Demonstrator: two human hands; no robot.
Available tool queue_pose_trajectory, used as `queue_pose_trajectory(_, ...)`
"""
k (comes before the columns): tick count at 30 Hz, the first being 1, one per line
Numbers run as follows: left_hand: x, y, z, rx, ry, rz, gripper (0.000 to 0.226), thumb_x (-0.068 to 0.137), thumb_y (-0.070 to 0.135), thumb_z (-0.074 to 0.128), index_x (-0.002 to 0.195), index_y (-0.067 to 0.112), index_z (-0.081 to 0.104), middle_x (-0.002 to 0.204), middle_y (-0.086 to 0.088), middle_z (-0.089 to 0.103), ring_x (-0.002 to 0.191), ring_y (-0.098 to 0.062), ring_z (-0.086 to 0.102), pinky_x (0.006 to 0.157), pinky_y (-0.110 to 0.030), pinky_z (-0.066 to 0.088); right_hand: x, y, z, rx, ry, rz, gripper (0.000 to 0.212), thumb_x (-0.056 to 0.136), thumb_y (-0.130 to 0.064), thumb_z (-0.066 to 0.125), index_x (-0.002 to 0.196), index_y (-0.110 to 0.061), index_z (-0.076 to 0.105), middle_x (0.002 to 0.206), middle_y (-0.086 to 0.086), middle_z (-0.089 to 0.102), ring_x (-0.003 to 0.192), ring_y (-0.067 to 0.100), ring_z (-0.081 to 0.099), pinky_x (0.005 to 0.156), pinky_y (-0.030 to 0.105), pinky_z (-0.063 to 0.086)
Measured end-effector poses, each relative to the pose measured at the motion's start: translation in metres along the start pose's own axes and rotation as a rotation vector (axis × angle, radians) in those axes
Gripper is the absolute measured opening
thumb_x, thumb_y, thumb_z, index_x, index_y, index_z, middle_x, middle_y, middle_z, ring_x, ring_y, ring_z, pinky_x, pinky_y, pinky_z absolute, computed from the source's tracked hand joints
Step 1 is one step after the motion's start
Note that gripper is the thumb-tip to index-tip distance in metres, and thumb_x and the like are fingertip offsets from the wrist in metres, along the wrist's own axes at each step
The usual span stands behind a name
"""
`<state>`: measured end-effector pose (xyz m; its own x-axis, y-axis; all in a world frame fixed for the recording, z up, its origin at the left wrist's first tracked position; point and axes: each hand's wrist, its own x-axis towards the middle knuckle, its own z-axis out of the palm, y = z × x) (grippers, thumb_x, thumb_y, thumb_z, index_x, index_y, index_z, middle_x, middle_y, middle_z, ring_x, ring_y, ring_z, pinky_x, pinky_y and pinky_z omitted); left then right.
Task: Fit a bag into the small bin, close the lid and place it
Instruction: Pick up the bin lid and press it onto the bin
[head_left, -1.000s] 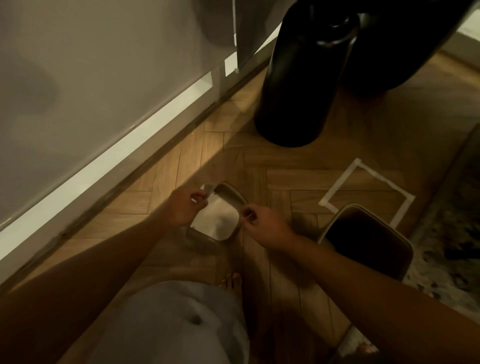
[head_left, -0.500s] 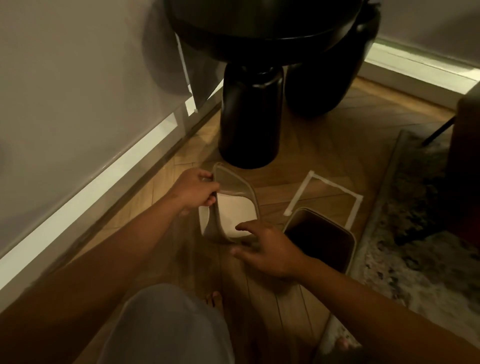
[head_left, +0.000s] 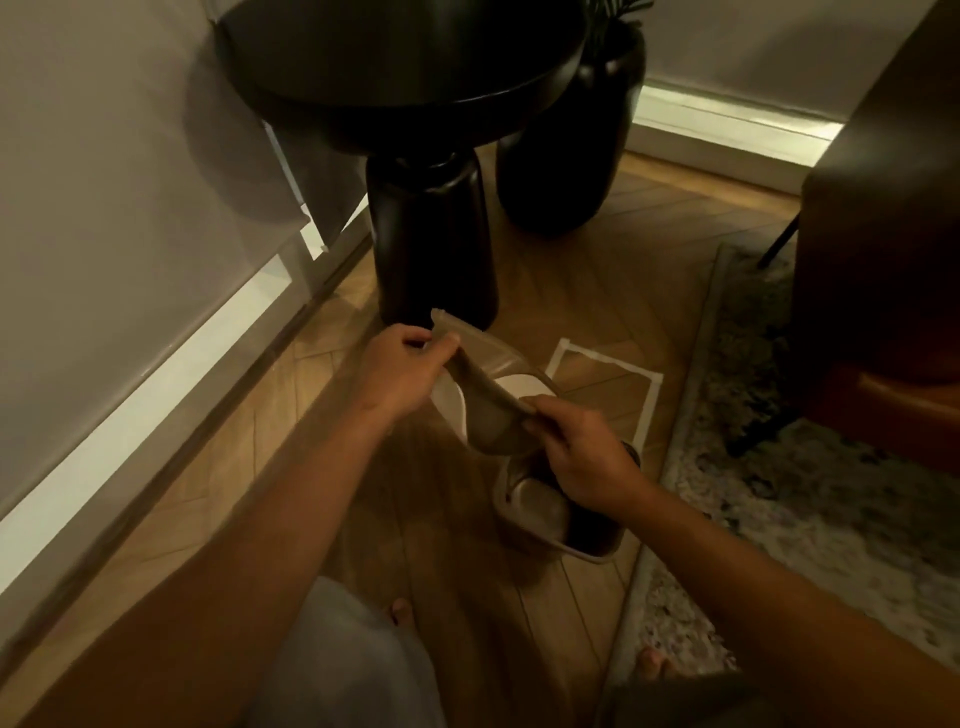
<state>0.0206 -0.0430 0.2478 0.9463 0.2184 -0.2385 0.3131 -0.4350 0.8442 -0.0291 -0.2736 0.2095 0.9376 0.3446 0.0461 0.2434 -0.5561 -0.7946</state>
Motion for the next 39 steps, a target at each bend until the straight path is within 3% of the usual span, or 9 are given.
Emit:
queue_pose_trajectory(4,-0.013,-0.006,0.032,0.021,0.000,0.044,0.057,0.088,0.057,0.062,0.136,0.028,0.050,0.130,0.004,0.059,0.114,-0.014,0.059,0.096,-0.036,0.052,0.001,0.012,-0.039,0.240,0.143,0.139,0.028,0.107,-0.011,0.054,0.106,-0.035,0.068,0.099,-0.014,0.073,0.094,0.001,0.068,0.080,0.019,0.051)
queue_pose_trajectory(11,-0.019,-0.018,0.077,-0.049,-0.157,-0.018,0.092,0.076,0.086,0.042,0.152,0.038,0.024,0.157,0.002,0.039,0.142,-0.023,0.040,0.114,-0.054,0.035,-0.008,0.037,-0.080,0.768,0.357,0.379,0.021,0.107,-0.013,0.054,0.101,-0.017,0.074,0.095,-0.001,0.076,0.092,0.014,0.072,0.083,0.033,0.055)
queue_pose_trajectory(15,-0.027,-0.005,0.092,-0.087,-0.222,-0.034,0.065,0.101,0.055,0.034,0.157,0.025,0.023,0.159,-0.003,0.035,0.144,-0.025,0.036,0.104,-0.029,0.030,-0.013,0.064,-0.082,1.020,0.398,0.542,0.025,0.106,-0.015,0.054,0.087,-0.016,0.070,0.083,0.001,0.072,0.082,0.016,0.068,0.078,0.036,0.051)
queue_pose_trajectory(18,-0.035,0.004,0.103,-0.109,-0.309,-0.034,0.054,0.106,0.043,0.027,0.155,0.020,0.028,0.142,0.007,0.040,0.123,-0.012,0.039,0.069,0.005,0.030,-0.015,0.079,-0.076,1.108,0.425,0.680,0.023,0.104,-0.020,0.056,0.109,-0.008,0.075,0.104,0.007,0.077,0.100,0.024,0.071,0.093,0.044,0.054)
queue_pose_trajectory(20,-0.037,0.005,0.110,-0.107,-0.323,-0.042,0.053,0.106,0.041,0.029,0.153,0.017,0.033,0.134,0.005,0.044,0.112,-0.010,0.038,0.053,0.007,0.032,-0.016,0.090,-0.071,1.075,0.476,0.759,0.030,0.102,-0.023,0.060,0.120,-0.004,0.073,0.114,0.011,0.077,0.109,0.027,0.071,0.096,0.044,0.055)
queue_pose_trajectory(23,-0.021,-0.017,0.126,-0.089,-0.306,-0.067,0.063,0.099,0.057,0.036,0.151,0.022,0.040,0.138,0.002,0.053,0.122,-0.018,0.050,0.083,-0.012,0.044,-0.014,0.110,-0.061,0.893,0.559,0.794,0.039,0.094,-0.035,0.066,0.117,-0.004,0.071,0.109,0.010,0.076,0.111,0.030,0.070,0.086,0.042,0.057)
queue_pose_trajectory(26,-0.014,-0.028,0.134,-0.083,-0.352,-0.094,0.074,0.090,0.074,0.035,0.151,0.032,0.038,0.144,0.000,0.052,0.128,-0.022,0.050,0.100,-0.038,0.041,-0.014,0.119,-0.050,0.706,0.543,0.818,0.044,0.096,-0.048,0.062,0.121,-0.012,0.067,0.114,0.008,0.072,0.111,0.029,0.067,0.097,0.048,0.056)
queue_pose_trajectory(30,-0.009,-0.038,0.143,-0.022,-0.403,-0.121,0.073,0.091,0.074,0.033,0.152,0.034,0.032,0.153,-0.002,0.044,0.138,-0.027,0.043,0.102,-0.035,0.035,-0.024,0.113,-0.037,0.591,0.418,0.854,0.054,0.104,-0.053,0.051,0.143,-0.017,0.057,0.122,0.001,0.064,0.110,0.020,0.060,0.102,0.043,0.051)
queue_pose_trajectory(39,0.001,-0.067,0.154,0.210,-0.477,-0.193,0.079,0.091,0.075,0.019,0.154,0.029,0.034,0.160,-0.005,0.035,0.147,-0.030,0.032,0.118,-0.045,0.026,-0.047,0.130,-0.012,0.320,0.232,0.784,0.067,0.102,-0.057,0.051,0.160,-0.026,0.039,0.164,0.006,0.039,0.147,0.029,0.042,0.113,0.039,0.039)
